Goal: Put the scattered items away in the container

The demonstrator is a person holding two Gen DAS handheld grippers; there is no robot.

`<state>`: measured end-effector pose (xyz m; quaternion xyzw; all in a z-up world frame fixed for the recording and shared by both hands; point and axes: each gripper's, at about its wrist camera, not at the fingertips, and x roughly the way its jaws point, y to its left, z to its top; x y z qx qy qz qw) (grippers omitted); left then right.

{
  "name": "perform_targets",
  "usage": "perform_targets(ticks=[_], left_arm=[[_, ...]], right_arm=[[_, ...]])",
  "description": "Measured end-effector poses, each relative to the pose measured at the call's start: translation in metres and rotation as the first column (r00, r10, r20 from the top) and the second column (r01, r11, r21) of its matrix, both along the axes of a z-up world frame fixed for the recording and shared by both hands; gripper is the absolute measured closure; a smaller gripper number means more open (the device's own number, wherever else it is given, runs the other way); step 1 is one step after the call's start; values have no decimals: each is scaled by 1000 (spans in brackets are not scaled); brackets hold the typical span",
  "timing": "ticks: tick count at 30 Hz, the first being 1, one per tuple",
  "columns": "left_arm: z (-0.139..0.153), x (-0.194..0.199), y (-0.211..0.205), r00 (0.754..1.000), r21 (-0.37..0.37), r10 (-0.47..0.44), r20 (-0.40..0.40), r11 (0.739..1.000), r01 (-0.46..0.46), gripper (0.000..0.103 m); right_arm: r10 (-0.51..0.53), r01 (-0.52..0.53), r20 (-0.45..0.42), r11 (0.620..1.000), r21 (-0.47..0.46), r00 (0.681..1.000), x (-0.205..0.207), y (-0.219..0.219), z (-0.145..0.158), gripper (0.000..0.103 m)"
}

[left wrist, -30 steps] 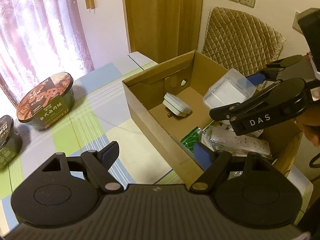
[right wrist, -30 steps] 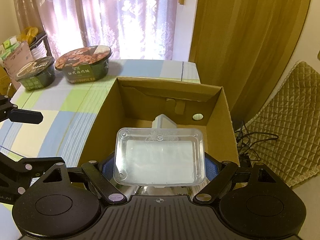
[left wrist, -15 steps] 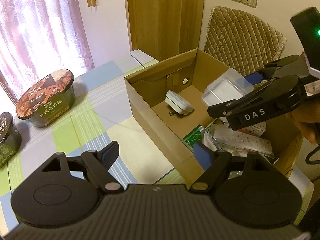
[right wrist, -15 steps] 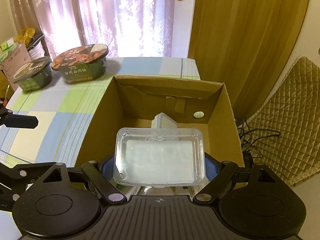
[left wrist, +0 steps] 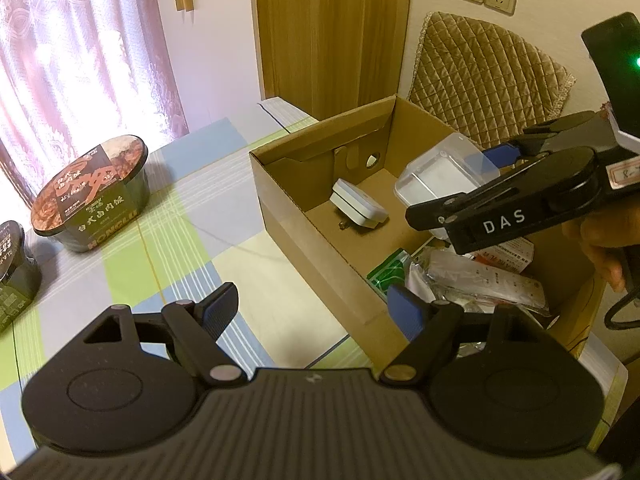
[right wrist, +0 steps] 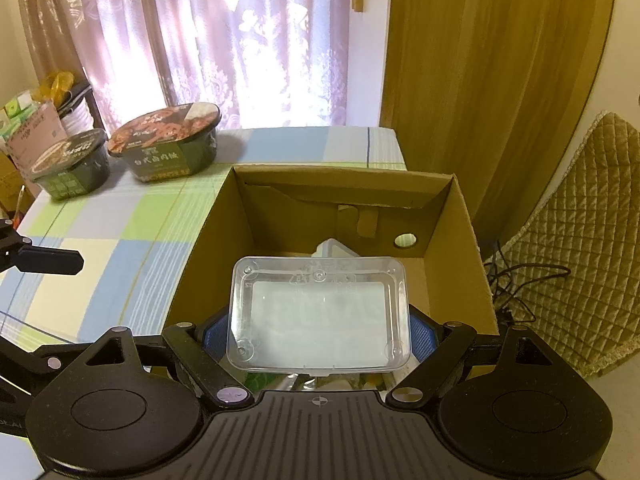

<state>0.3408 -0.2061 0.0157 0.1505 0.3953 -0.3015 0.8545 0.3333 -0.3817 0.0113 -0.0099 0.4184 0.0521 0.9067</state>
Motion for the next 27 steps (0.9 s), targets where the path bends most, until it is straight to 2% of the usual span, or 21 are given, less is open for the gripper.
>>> perform_targets(ticks=[4,5,6,8,27], left_arm=[[1,0,0,1000,0,1,1,1000,-1,25],[0,0,1,1000,-1,2,1,1000,-2,25],[0,0,1,1000,0,3,2,1000,-3,25],[1,0,1,1000,0,3,3,1000,-3,25],[1,-2,3,1000,0,0,4,1000,0,25]], right_arm=[[-9,9,5,1000,6,1000,1,-2,-1,16],[-12,12,6,1000,9,1000,1,-2,-1,12],[-19,18,14,1000,12,1000,0,-3,-1,0],[-26,25,35,1000,16,999,-1,-4,1,0],[-23,23,28,1000,3,999,-7,-3,6,0]])
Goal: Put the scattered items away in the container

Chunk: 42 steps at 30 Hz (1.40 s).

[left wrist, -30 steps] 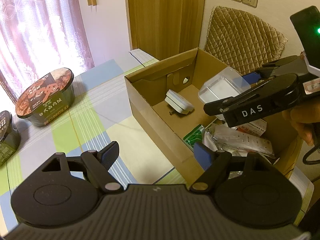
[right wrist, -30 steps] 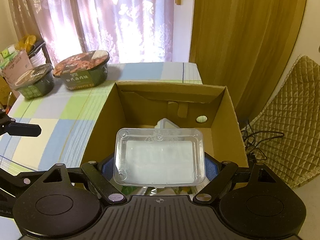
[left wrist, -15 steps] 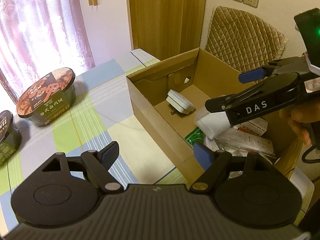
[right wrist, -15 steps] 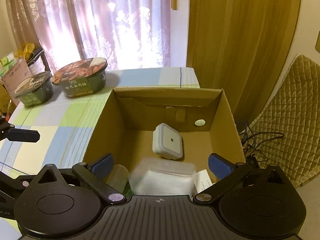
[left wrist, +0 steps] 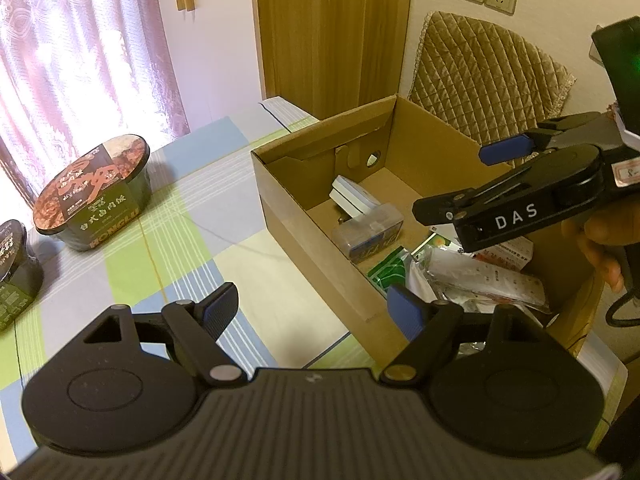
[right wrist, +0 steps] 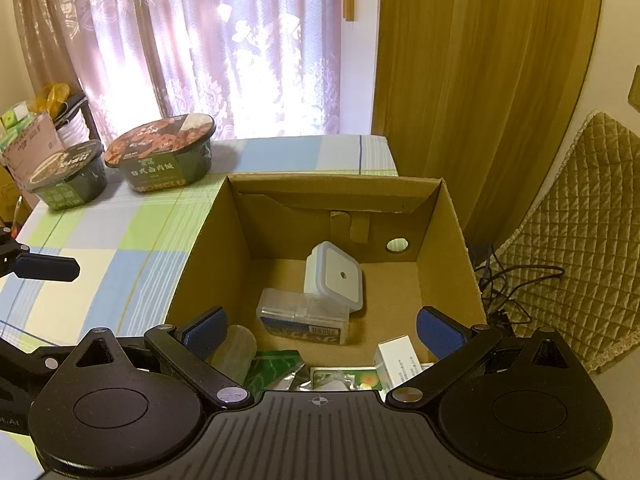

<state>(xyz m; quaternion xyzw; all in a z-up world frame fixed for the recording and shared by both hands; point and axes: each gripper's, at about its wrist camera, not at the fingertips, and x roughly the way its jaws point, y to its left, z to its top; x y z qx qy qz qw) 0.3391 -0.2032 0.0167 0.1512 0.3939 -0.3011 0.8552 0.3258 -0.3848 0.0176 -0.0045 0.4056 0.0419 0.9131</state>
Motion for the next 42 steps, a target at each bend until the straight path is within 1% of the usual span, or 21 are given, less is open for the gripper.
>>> perform_targets(ticks=[8,13,15,18,20,25,34,39,42], left_arm=[[8,-9,-3,1000,-1,-2,10,1000,2,25],[15,-20,-7,1000,-6,-6,9,1000,6,24],[18,-25,-8,1000,-8,-6,10,1000,6,22],[23,-33,-10,1000,-15,-8,14,1000,8,14],[26,-40,-10,1000,-20,-7,20,1000,7,7],[34,-58,-11,1000,-27,-2,20,1000,2,1],[45,-97,-8,999,-43,38,-9,998,-38,1],[52,-121,-8,998,-70,64,-25,995,-65,1],[58,-133,-6,995,-91,99,-33,991,-102,1]], right_arm=[[-1,1,1,1000,-8,1000,-13,-3,14,0],[2,-2,-10,1000,-17,1000,-29,-5,22,0],[2,-3,-13,1000,-22,1000,-36,-7,25,0],[-16,16,-11,1000,-15,1000,-47,-11,29,0],[-27,27,-10,1000,-11,1000,-55,-15,33,0],[-46,46,-4,999,-6,999,-75,-21,42,0],[-72,72,9,997,10,997,-118,-24,60,0],[-106,106,10,994,22,994,-142,-26,68,0],[-108,108,7,994,24,994,-157,-26,71,0]])
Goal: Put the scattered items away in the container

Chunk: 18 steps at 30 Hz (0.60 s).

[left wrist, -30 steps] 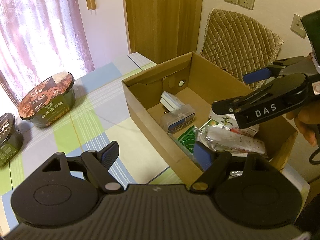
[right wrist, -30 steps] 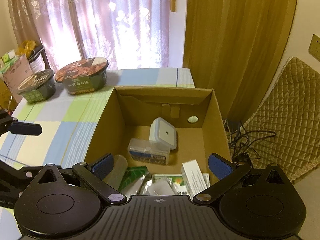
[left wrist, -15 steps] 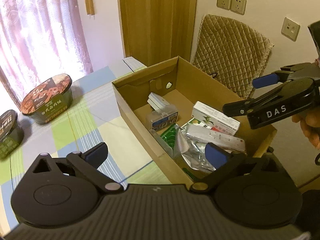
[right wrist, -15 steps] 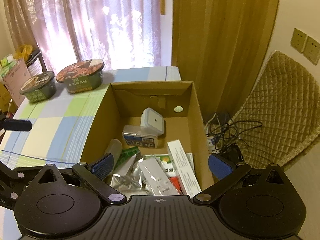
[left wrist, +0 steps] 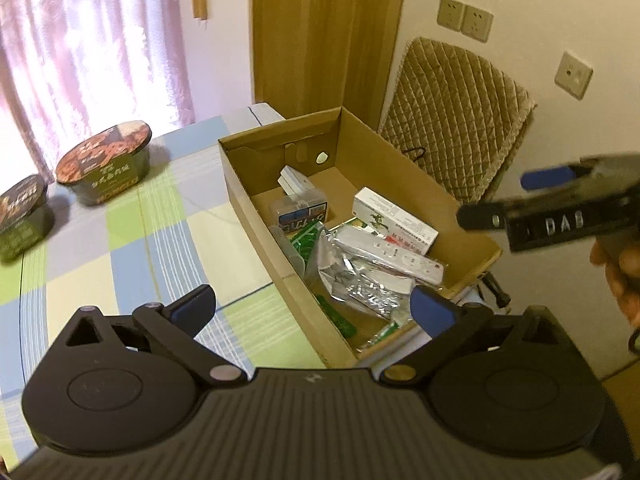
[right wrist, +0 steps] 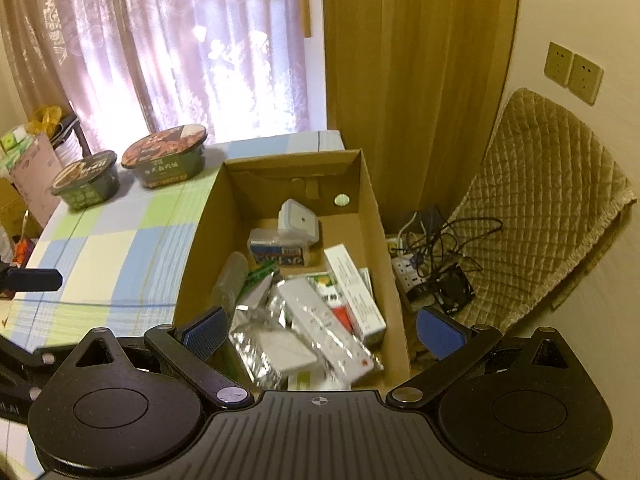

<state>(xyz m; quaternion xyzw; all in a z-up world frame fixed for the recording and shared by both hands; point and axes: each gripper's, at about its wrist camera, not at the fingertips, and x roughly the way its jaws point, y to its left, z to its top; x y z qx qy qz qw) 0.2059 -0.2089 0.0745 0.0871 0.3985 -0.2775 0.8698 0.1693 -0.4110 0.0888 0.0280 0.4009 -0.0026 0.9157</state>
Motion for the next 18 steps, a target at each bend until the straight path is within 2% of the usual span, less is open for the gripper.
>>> perform_targets(ticks=[11,18], left_arm=[[19,-45,9,996,-63,84,8,995,-83,1],[18,-72,8,994,-96,112,-8,989,-112,1]], right_arm=[[-51,50,36,998,42,998,-60,-1,19,0],[-42,41,48,999,6,998,-86,7,31,0]])
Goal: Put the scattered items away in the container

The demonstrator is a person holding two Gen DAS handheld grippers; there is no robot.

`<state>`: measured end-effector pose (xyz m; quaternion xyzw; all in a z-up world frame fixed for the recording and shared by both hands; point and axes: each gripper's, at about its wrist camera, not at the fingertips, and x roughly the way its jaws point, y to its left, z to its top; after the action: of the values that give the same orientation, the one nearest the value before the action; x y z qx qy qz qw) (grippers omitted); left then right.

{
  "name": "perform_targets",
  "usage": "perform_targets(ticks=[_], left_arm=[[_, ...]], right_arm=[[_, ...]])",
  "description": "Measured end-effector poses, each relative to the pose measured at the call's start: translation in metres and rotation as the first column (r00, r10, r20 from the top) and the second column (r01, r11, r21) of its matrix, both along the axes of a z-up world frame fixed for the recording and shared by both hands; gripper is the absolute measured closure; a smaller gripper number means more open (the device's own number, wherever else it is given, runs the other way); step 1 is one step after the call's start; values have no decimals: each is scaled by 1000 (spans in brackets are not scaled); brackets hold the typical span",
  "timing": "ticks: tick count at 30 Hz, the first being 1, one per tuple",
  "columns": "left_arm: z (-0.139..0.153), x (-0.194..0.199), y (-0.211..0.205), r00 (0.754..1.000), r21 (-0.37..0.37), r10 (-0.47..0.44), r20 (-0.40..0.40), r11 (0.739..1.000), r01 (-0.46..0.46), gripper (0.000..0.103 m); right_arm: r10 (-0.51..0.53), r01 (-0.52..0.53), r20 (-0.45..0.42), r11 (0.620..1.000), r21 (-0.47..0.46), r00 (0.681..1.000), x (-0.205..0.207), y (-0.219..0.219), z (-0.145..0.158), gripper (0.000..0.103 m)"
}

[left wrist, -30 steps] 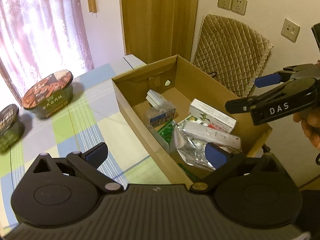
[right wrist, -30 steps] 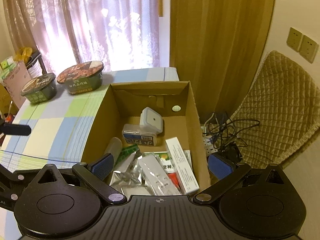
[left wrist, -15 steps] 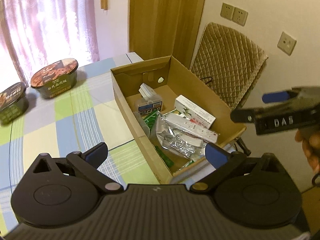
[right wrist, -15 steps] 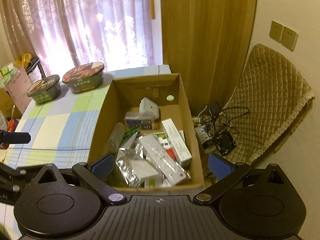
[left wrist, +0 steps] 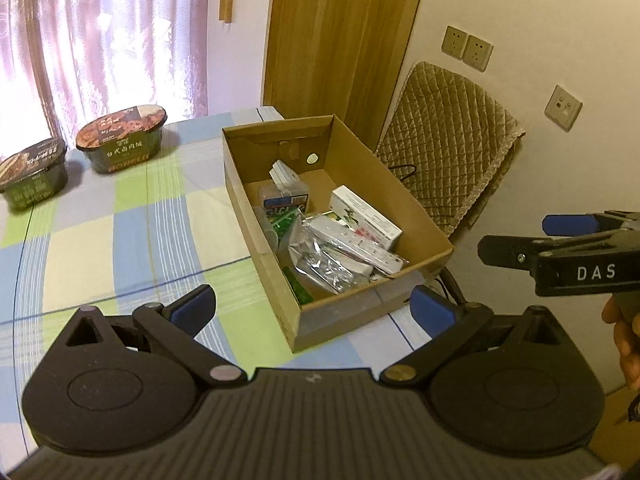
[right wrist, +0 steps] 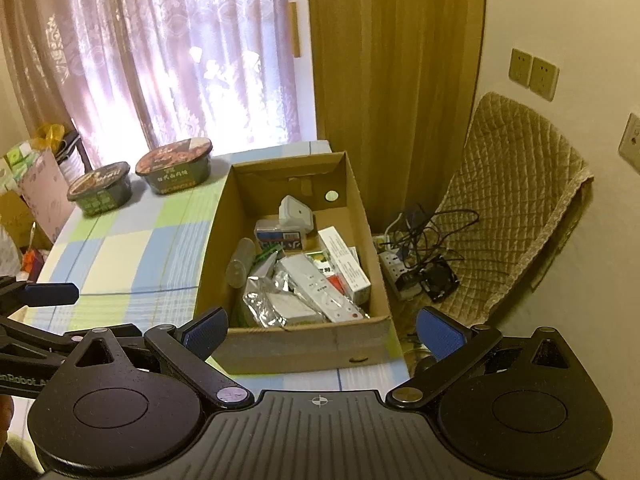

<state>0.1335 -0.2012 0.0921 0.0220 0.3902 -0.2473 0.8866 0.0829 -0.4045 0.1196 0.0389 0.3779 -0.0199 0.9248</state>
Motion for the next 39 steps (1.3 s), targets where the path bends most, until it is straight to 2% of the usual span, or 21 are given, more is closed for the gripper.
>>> perform_targets(ticks=[12,22,39], left_arm=[[9,-39,-2,997,-27,79,-8,997,-79,1],[0,-58,4,990,-4,130,-51,991,-130,1],[-1,-66,18,986,-24,157,-48,987,-158,1]], right_arm=[[-6,5,-15,999,-44,1000,-37,5,6,0],[31,-34,-48,997,-72,998,-55,17,5,0],[51,-55,-70,997,-51,996,-60,33,-4,0]])
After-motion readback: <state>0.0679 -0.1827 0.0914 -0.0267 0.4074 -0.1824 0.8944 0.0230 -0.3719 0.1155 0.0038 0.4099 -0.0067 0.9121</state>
